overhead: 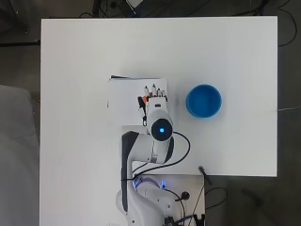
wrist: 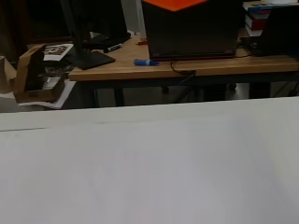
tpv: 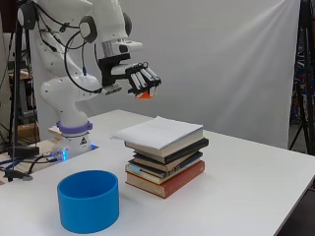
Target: Teleoperate dual arm-hand system to pick and place objects
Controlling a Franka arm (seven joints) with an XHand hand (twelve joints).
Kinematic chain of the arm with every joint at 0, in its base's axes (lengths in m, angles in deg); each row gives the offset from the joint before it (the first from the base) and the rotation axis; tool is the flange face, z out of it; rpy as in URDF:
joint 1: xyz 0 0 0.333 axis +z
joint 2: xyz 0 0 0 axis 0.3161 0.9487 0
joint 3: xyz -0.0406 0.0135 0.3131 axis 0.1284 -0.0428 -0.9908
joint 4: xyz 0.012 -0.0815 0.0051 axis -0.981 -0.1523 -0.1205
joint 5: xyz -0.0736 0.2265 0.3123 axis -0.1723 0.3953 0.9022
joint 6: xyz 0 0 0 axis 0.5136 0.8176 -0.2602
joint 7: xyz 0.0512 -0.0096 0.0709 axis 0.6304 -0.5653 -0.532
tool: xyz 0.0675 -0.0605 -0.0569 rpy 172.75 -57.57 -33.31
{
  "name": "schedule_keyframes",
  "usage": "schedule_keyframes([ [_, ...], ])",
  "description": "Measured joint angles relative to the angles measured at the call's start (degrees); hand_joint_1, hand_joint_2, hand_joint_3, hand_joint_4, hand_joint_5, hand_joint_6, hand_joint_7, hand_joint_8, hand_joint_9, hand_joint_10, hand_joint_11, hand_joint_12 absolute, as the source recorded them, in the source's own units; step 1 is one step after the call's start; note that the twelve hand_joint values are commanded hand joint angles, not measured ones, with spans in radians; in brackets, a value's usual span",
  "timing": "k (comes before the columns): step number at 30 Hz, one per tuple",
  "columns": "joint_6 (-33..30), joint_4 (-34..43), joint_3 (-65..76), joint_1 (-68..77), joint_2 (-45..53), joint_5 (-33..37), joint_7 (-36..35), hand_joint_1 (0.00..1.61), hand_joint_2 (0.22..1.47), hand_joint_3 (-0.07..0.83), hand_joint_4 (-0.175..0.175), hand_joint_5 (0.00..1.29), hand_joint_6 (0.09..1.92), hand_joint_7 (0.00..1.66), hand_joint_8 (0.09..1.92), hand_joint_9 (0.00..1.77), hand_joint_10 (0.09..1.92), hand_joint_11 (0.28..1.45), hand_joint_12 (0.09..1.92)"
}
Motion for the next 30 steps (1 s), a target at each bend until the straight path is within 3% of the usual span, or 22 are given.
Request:
schedule_keyframes([
  [6,2.4,5.7,9.5,-1.9,1.5,-9.2,0.7,0.93,1.21,-0.001,0.175,0.79,1.27,1.27,1.78,1.56,1.85,1.22,1.85],
  [11,-0.6,7.8,20.6,-1.7,8.0,-10.8,-3.5,0.93,1.21,0.000,0.175,0.79,1.26,1.31,1.73,1.58,1.82,1.23,1.84],
  [15,-2.4,8.5,28.6,-1.2,12.0,-9.8,-10.5,0.92,1.22,0.001,0.175,0.77,1.30,1.28,1.79,1.56,1.83,1.21,1.86],
  [16,-2.9,8.4,29.9,-1.0,13.0,-9.3,-11.7,0.92,1.23,0.001,0.175,0.76,1.31,1.23,1.79,1.51,1.83,1.16,1.86],
  [19,-6.4,7.7,31.9,-0.4,15.4,-7.8,-13.3,0.91,1.24,0.001,0.175,0.74,1.34,0.91,1.69,1.12,1.75,0.78,1.74],
  [21,-9.5,7.2,32.4,0.1,16.8,-6.6,-14.5,0.90,1.24,0.000,0.175,0.73,1.35,0.82,1.66,1.01,1.75,0.66,1.66],
  [30,-15.4,6.7,31.7,2.1,26.1,0.3,-19.2,0.90,1.24,0.000,0.175,0.74,1.34,0.99,1.92,1.25,1.92,0.83,1.83],
])
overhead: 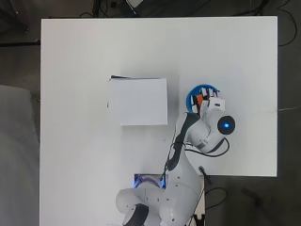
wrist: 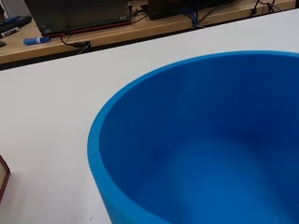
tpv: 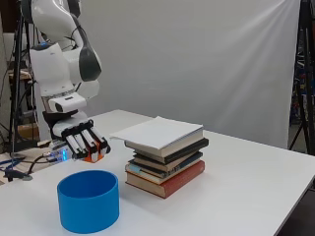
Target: Teleoperate dual arm-hand system to pick and place objects
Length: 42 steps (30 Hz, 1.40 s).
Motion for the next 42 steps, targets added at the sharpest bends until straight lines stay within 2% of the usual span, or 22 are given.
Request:
schedule_keyframes([
  [6,-0.5,-0.6,0.0,0.3,3.8,3.6,-1.6,0.90,1.25,0.000,0.175,0.73,1.35,0.89,1.86,1.07,1.87,0.65,1.65],
  [11,-2.7,-1.7,0.2,0.1,6.4,3.6,-1.7,0.90,1.24,0.000,0.175,0.74,1.34,0.81,1.65,0.95,1.66,0.56,1.34],
  [12,-2.9,-2.1,0.3,0.0,6.3,2.8,-1.4,1.03,1.24,-0.001,0.130,0.67,1.03,0.78,1.55,0.90,1.40,0.55,1.09],
  [13,-2.9,-2.3,0.4,-0.2,6.2,2.0,-0.9,0.80,1.18,-0.007,0.073,0.54,0.65,0.67,1.08,0.79,0.94,0.53,0.72],
  [14,-2.6,-2.3,0.5,-0.2,6.2,1.7,-0.6,0.54,1.09,-0.010,0.053,0.33,0.35,0.43,0.63,0.59,0.54,0.49,0.41],
  [15,-2.0,-2.0,0.5,-0.3,6.3,1.7,-0.3,0.32,1.03,-0.011,0.049,0.17,0.18,0.24,0.33,0.42,0.28,0.45,0.22],
  [16,-1.0,-1.6,0.4,-0.4,6.6,2.1,0.4,0.17,0.99,-0.011,0.046,0.09,0.09,0.15,0.17,0.32,0.14,0.42,0.12],
  [17,0.4,-0.8,0.1,-0.5,7.2,2.4,1.5,0.08,0.97,-0.009,0.041,0.04,0.09,0.12,0.09,0.27,0.09,0.41,0.09],
  [20,5.3,1.9,-1.0,-0.8,9.3,1.3,7.8,0.01,0.87,-0.014,0.035,0.01,0.09,0.11,0.09,0.24,0.09,0.41,0.09],
  [23,7.0,3.6,-2.0,-1.0,11.1,-2.0,12.7,0.00,0.83,-0.017,0.041,0.00,0.09,0.10,0.09,0.24,0.09,0.41,0.09],
  [26,7.7,4.2,-2.4,-1.1,11.6,-1.9,12.0,0.00,0.87,-0.001,0.073,0.19,0.09,0.24,0.09,0.37,0.09,0.46,0.09],
  [27,7.3,4.0,-2.6,-1.2,11.4,-1.7,11.3,0.00,0.88,0.000,0.078,0.21,0.09,0.26,0.09,0.39,0.09,0.47,0.09],
  [30,6.6,4.1,-3.6,-1.4,10.0,-3.5,11.8,0.00,0.89,0.002,0.090,0.21,0.09,0.27,0.09,0.40,0.09,0.48,0.09],
  [35,8.5,5.6,-5.8,-2.2,4.8,-8.8,18.1,0.00,0.88,0.000,0.096,0.20,0.09,0.29,0.09,0.42,0.09,0.48,0.09],
  [42,17.1,8.8,-10.9,-3.9,-2.0,-13.4,22.3,0.00,0.89,0.004,0.111,0.17,0.09,0.27,0.09,0.39,0.09,0.48,0.09],
])
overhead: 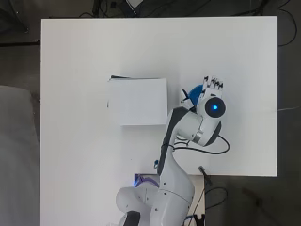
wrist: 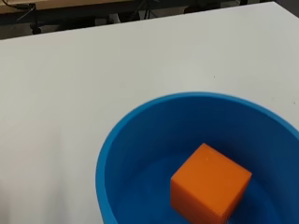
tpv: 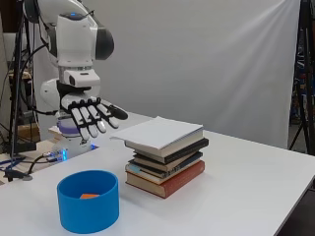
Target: Teleoperate dual arm-hand system to pick and place objects
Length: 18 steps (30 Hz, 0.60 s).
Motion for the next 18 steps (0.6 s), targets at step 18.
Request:
schedule_keyframes([
  [18,13.9,2.0,-21.6,-0.4,-21.1,-2.7,1.5,0.00,0.88,-0.006,0.115,0.16,0.09,0.27,0.09,0.39,0.09,0.47,0.09],
])
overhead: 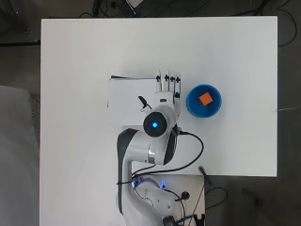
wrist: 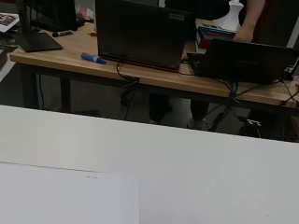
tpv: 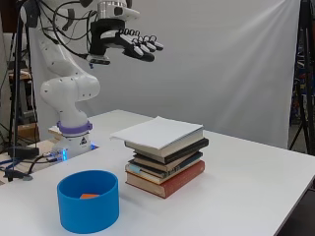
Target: Teleoperate dual arm-hand system to pick and place objects
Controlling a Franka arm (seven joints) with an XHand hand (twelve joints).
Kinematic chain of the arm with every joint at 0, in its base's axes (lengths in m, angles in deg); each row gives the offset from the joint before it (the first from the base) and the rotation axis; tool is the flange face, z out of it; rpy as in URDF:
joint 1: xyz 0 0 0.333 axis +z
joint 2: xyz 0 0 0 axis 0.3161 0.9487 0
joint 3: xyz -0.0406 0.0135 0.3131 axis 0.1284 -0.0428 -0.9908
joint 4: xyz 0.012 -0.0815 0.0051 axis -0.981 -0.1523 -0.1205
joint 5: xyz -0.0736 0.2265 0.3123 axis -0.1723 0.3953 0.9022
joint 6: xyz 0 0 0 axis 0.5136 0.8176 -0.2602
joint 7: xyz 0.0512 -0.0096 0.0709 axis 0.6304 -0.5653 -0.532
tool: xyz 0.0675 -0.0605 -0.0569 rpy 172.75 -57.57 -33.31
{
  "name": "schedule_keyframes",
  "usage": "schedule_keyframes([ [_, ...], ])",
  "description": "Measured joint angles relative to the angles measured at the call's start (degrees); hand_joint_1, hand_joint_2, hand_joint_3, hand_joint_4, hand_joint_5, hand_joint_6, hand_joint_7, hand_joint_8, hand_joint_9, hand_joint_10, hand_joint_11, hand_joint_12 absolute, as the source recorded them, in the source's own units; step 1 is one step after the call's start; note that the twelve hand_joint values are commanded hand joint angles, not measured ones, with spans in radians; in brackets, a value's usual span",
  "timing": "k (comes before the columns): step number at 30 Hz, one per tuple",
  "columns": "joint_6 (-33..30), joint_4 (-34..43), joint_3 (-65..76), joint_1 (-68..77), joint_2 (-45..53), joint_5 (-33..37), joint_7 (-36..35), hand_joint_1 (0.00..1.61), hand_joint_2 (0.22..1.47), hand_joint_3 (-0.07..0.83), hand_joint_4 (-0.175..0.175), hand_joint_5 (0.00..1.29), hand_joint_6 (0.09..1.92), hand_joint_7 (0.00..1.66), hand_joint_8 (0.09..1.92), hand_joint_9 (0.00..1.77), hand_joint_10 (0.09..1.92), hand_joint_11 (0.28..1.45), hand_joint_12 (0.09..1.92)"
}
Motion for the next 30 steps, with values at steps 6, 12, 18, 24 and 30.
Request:
schedule_keyframes([
  [6,5.5,3.8,1.8,1.1,3.9,8.1,-3.6,0.02,0.91,0.007,0.114,0.21,0.09,0.28,0.09,0.41,0.09,0.44,0.09],
  [12,13.4,12.4,6.7,1.6,8.5,19.0,-7.1,0.06,0.93,0.008,0.099,0.21,0.09,0.27,0.09,0.41,0.09,0.42,0.09],
  [18,14.0,10.5,6.6,1.7,9.6,16.9,-7.0,0.07,0.94,0.008,0.093,0.21,0.09,0.26,0.09,0.40,0.09,0.41,0.09],
  [24,13.6,11.7,6.1,1.8,11.7,15.2,-6.0,0.06,0.94,0.006,0.091,0.21,0.09,0.25,0.09,0.40,0.09,0.41,0.09],
  [30,13.6,12.2,6.2,1.8,12.5,13.8,-4.8,0.06,0.94,0.004,0.097,0.22,0.09,0.25,0.09,0.39,0.09,0.41,0.09],
])
